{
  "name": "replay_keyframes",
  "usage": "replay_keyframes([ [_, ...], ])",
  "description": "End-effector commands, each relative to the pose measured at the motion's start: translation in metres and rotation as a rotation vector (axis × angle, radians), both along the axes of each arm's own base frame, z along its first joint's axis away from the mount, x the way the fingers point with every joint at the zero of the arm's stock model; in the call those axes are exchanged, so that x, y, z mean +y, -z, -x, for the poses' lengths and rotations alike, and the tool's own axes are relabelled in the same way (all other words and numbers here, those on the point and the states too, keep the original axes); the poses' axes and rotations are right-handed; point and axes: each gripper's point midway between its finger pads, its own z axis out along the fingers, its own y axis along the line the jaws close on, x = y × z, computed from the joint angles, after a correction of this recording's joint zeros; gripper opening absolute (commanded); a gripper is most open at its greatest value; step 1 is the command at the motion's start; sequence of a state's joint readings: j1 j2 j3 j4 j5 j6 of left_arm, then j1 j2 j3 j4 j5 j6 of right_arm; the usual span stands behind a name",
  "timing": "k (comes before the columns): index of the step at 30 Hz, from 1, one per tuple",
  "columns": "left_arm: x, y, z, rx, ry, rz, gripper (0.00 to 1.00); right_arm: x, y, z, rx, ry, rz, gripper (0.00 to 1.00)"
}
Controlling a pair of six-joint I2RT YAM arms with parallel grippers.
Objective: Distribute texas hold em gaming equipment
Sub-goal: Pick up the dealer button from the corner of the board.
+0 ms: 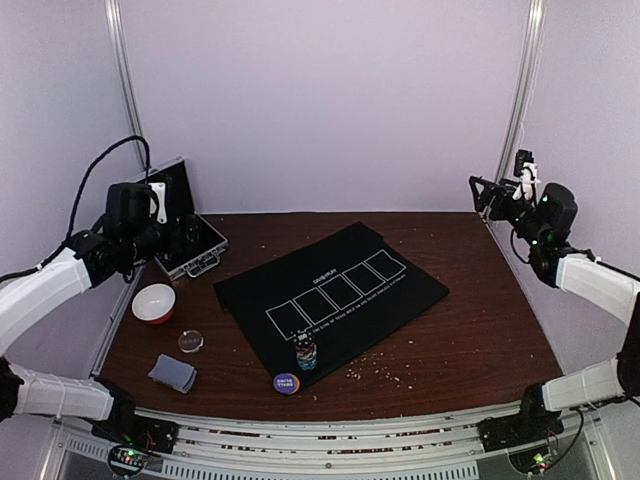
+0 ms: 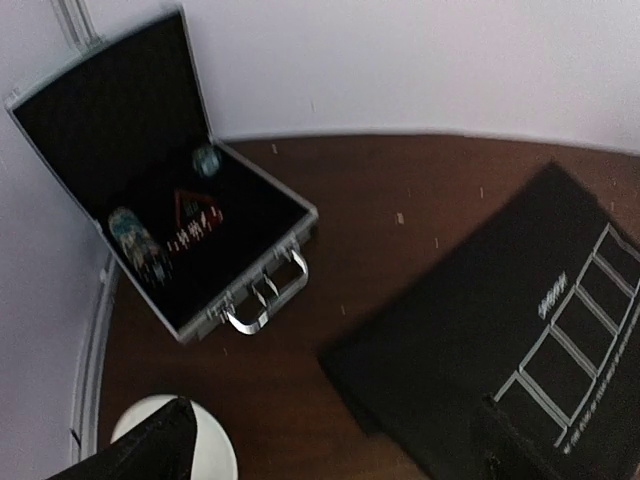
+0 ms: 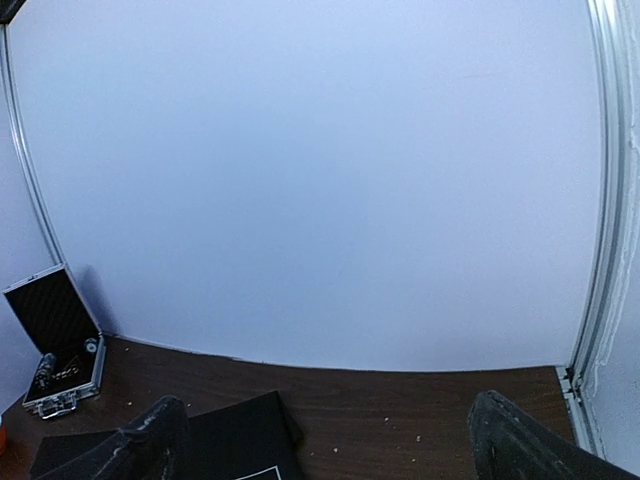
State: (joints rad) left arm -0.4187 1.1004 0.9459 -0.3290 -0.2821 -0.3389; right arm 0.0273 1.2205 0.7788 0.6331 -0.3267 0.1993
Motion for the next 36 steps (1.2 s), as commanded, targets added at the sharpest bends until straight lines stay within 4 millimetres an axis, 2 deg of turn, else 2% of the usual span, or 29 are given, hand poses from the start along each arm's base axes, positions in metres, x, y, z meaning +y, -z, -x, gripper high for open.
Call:
replay_keyframes([
  [1, -0.01, 0.1, 0.074, 0.504, 0.006, -0.125, 0.98, 0.039, 0.032, 0.0, 0.226, -0.157, 0.003, 1.0],
  [4, -0.012, 0.139, 0.095, 0.677, -0.017, -0.114, 0.98, 0.056, 0.033, 0.003, 0.248, -0.164, 0.074, 1.0],
  [6, -0.003, 0.161, 0.106, 0.733, -0.07, -0.13, 0.98, 0.067, 0.037, 0.007, 0.256, -0.176, 0.109, 1.0],
  [11, 0.012, 0.182, 0.102, 0.714, -0.159, -0.138, 0.98, 0.088, 0.046, 0.015, 0.272, -0.218, 0.149, 1.0],
  [16, 0.006, 0.216, 0.102, 0.781, -0.133, -0.107, 0.98, 0.099, 0.052, 0.017, 0.283, -0.245, 0.171, 1.0],
  [18, 0.009, 0.227, 0.101, 0.806, -0.14, -0.096, 0.98, 0.101, 0.056, 0.018, 0.291, -0.251, 0.183, 1.0],
  [21, 0.015, 0.23, 0.093, 0.792, -0.163, -0.085, 0.96, 0.104, 0.058, 0.02, 0.297, -0.26, 0.199, 1.0],
  [23, 0.011, 0.232, 0.089, 0.793, -0.15, -0.066, 0.95, 0.106, 0.06, 0.021, 0.301, -0.267, 0.21, 1.0],
  [28, 0.002, 0.246, 0.096, 0.845, -0.113, -0.033, 0.85, 0.109, 0.064, 0.023, 0.312, -0.277, 0.225, 1.0],
  [32, -0.002, 0.242, 0.101, 0.846, -0.094, 0.005, 0.78, 0.112, 0.057, 0.024, 0.3, -0.291, 0.216, 1.0],
  [36, 0.005, 0.244, 0.1, 0.847, -0.106, -0.009, 0.74, 0.118, 0.048, 0.026, 0.273, -0.306, 0.209, 1.0],
])
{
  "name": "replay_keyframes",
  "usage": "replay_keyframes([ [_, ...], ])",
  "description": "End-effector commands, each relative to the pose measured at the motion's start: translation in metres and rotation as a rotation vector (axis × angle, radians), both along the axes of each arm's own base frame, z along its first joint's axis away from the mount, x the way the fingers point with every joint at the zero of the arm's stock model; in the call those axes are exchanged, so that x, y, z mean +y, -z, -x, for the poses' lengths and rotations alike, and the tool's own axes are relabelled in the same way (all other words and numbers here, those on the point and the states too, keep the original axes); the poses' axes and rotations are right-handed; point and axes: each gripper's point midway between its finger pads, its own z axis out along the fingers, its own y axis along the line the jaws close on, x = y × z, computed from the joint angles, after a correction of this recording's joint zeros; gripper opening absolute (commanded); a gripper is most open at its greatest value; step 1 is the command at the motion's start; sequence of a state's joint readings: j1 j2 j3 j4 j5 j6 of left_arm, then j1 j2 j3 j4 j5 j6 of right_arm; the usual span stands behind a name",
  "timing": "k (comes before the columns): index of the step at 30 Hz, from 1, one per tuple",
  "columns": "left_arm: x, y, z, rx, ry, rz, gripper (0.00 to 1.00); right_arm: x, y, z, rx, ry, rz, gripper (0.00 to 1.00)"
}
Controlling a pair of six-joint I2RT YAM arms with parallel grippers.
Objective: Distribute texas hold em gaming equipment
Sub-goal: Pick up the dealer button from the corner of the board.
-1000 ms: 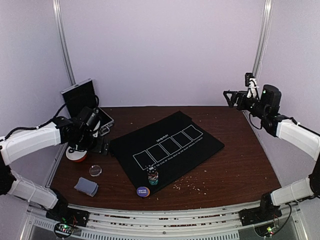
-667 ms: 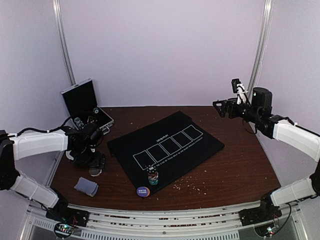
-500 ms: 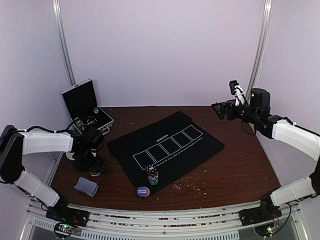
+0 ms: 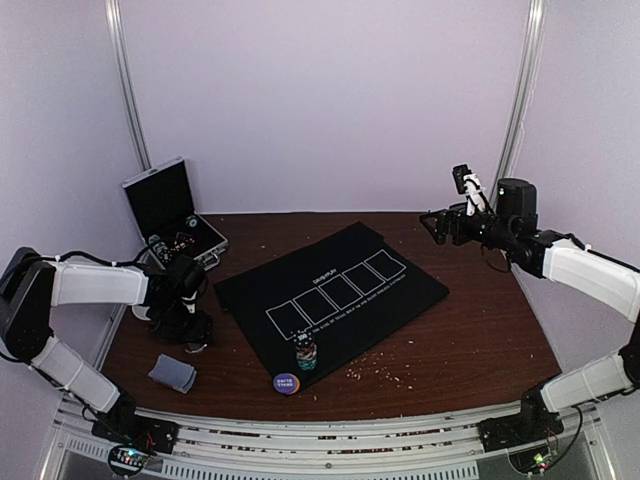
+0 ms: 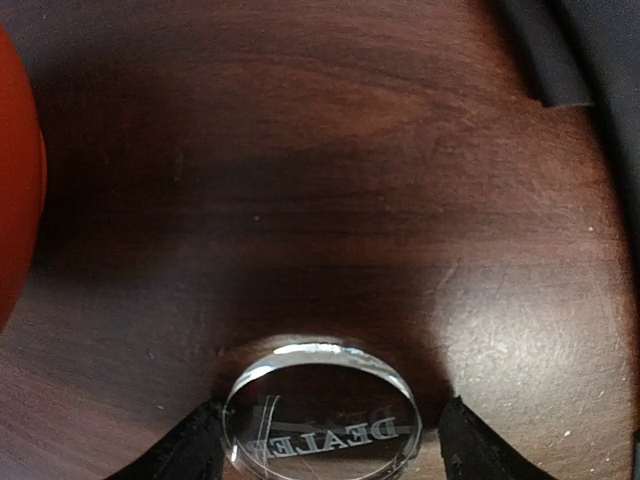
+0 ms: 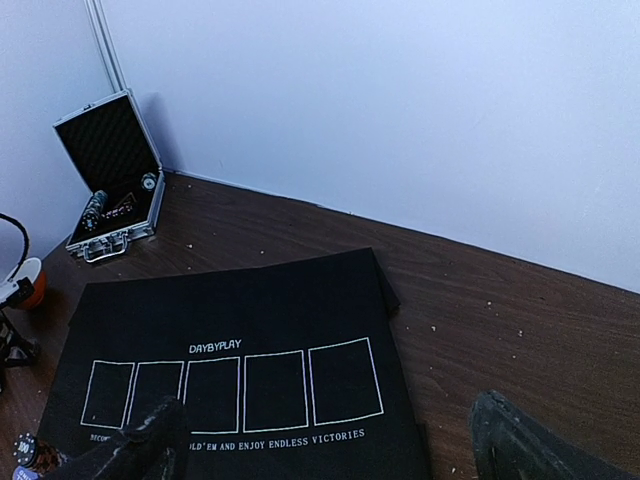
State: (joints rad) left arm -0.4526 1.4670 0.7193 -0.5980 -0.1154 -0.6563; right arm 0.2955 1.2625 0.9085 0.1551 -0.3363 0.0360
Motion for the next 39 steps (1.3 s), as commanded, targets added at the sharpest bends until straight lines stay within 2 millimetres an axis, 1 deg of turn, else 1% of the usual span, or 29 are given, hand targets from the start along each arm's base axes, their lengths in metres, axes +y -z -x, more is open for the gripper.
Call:
replay_keyframes([
  [1, 0.0, 0.001, -0.002, -0.008, 0.007, 0.032, 0.72, 0.008, -0.02, 0.001, -0.048, -0.022, -0.014, 1.0],
  [3, -0.003, 0.004, -0.003, -0.007, 0.023, 0.042, 0.69, 0.011, -0.02, 0.002, -0.049, -0.028, -0.013, 1.0],
  [4, -0.002, 0.005, -0.003, -0.004, 0.028, 0.033, 0.69, 0.011, -0.02, 0.002, -0.048, -0.03, -0.012, 1.0],
  [6, 0.002, 0.008, -0.001, 0.006, 0.032, 0.012, 0.72, 0.012, -0.019, 0.003, -0.046, -0.033, -0.006, 1.0],
  [8, 0.004, 0.011, 0.002, 0.018, 0.023, 0.006, 0.73, 0.013, -0.019, 0.004, -0.045, -0.035, -0.004, 1.0],
  [12, 0.007, 0.015, 0.01, 0.034, 0.003, 0.005, 0.69, 0.014, -0.026, 0.006, -0.058, -0.041, -0.008, 1.0],
  [16, 0.008, 0.014, 0.011, 0.031, 0.004, 0.007, 0.62, 0.016, -0.03, 0.007, -0.07, -0.044, -0.012, 1.0],
  [20, 0.005, 0.015, 0.011, 0.029, 0.015, 0.016, 0.5, 0.018, -0.03, 0.008, -0.07, -0.049, -0.015, 1.0],
  [24, 0.002, 0.008, 0.005, 0.002, 0.024, 0.031, 0.38, 0.02, -0.032, 0.01, -0.073, -0.053, -0.017, 1.0],
  [28, -0.004, -0.008, -0.007, -0.053, 0.043, 0.051, 0.3, 0.024, -0.036, 0.011, -0.074, -0.06, -0.027, 1.0],
  [33, -0.012, -0.038, -0.026, -0.152, 0.087, 0.066, 0.29, 0.029, -0.045, 0.008, -0.055, -0.053, -0.086, 1.0],
  [36, -0.024, -0.068, -0.042, -0.244, 0.142, 0.076, 0.29, 0.036, -0.049, 0.005, -0.008, -0.046, -0.152, 1.0],
  [38, -0.034, -0.088, -0.051, -0.304, 0.188, 0.074, 0.29, 0.047, -0.051, 0.003, 0.03, -0.061, -0.192, 1.0],
  [39, -0.04, -0.1, -0.056, -0.336, 0.22, 0.072, 0.29, 0.055, -0.049, 0.004, 0.053, -0.073, -0.208, 1.0],
])
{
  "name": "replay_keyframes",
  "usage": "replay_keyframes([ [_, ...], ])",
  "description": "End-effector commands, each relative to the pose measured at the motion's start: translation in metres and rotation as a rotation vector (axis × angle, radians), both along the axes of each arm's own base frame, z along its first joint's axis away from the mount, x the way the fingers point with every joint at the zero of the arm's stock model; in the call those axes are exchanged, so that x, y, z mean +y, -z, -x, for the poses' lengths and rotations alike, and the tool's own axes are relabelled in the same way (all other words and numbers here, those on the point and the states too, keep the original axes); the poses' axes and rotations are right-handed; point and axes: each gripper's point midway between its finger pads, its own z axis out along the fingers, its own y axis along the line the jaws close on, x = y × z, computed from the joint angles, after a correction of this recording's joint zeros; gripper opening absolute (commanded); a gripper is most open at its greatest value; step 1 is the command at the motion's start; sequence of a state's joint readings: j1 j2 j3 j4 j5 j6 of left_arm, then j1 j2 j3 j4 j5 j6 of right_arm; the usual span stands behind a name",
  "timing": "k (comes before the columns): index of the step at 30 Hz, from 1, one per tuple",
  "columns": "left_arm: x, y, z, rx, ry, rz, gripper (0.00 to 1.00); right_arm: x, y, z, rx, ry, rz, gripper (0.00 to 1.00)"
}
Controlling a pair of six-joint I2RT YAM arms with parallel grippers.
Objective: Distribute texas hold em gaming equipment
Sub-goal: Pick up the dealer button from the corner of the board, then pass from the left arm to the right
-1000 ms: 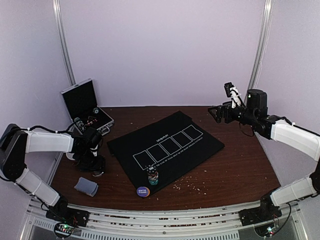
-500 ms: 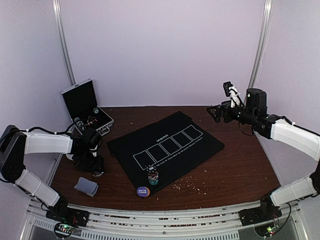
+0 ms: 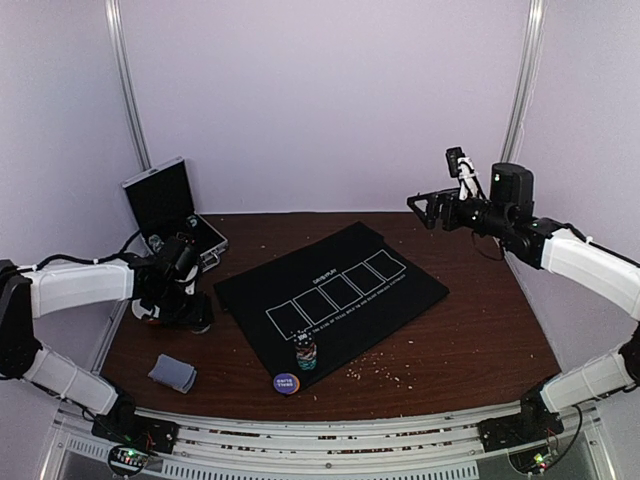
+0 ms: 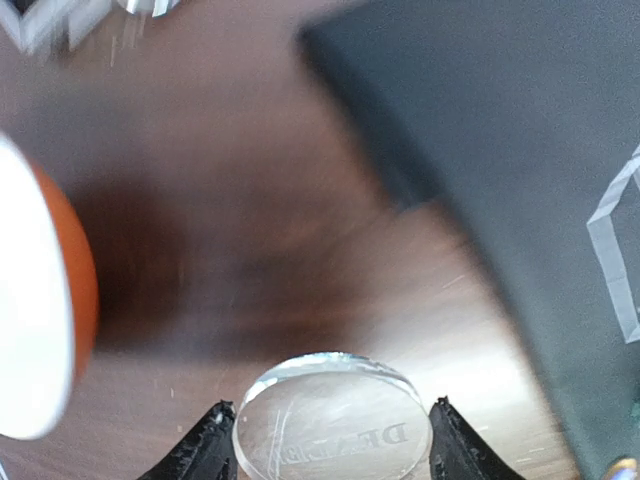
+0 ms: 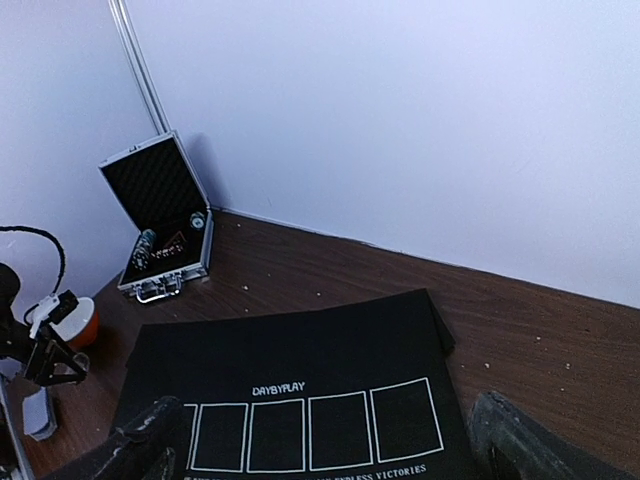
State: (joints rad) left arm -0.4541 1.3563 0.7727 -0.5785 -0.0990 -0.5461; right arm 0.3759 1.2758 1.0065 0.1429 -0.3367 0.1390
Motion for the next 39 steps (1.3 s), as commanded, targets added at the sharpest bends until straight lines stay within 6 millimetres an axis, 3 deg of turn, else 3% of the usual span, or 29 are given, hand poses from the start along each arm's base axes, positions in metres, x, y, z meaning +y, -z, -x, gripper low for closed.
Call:
replay_keyframes([
  [1, -0.03, -0.064, -0.034, -0.207, 0.129, 0.012, 0.29, 0.03, -0.007, -0.001, 0.09, -0.038, -0.111, 1.0],
  [5, -0.072, -0.111, -0.05, -0.35, 0.282, 0.002, 0.28, 0.086, 0.009, 0.009, 0.194, -0.159, -0.126, 0.99],
  [9, -0.12, -0.157, -0.055, -0.514, 0.446, 0.002, 0.27, 0.142, 0.018, 0.019, 0.285, -0.28, -0.146, 0.96],
  [12, -0.144, -0.183, -0.052, -0.618, 0.53, 0.018, 0.26, 0.18, 0.024, 0.026, 0.343, -0.357, -0.173, 0.92],
  [14, -0.154, -0.193, -0.05, -0.671, 0.57, 0.01, 0.26, 0.201, 0.034, 0.028, 0.4, -0.403, -0.197, 0.89],
  [20, -0.175, -0.2, -0.043, -0.744, 0.664, -0.038, 0.26, 0.256, 0.033, 0.045, 0.502, -0.6, -0.356, 0.72],
  [27, -0.183, -0.195, -0.041, -0.764, 0.715, -0.115, 0.26, 0.292, 0.045, 0.054, 0.518, -0.645, -0.322, 0.67],
  [33, -0.183, -0.191, -0.042, -0.76, 0.715, -0.133, 0.26, 0.301, 0.055, 0.054, 0.514, -0.638, -0.291, 0.61],
  [39, -0.183, -0.193, -0.044, -0.771, 0.706, -0.137, 0.26, 0.309, 0.069, 0.054, 0.528, -0.626, -0.242, 0.48],
])
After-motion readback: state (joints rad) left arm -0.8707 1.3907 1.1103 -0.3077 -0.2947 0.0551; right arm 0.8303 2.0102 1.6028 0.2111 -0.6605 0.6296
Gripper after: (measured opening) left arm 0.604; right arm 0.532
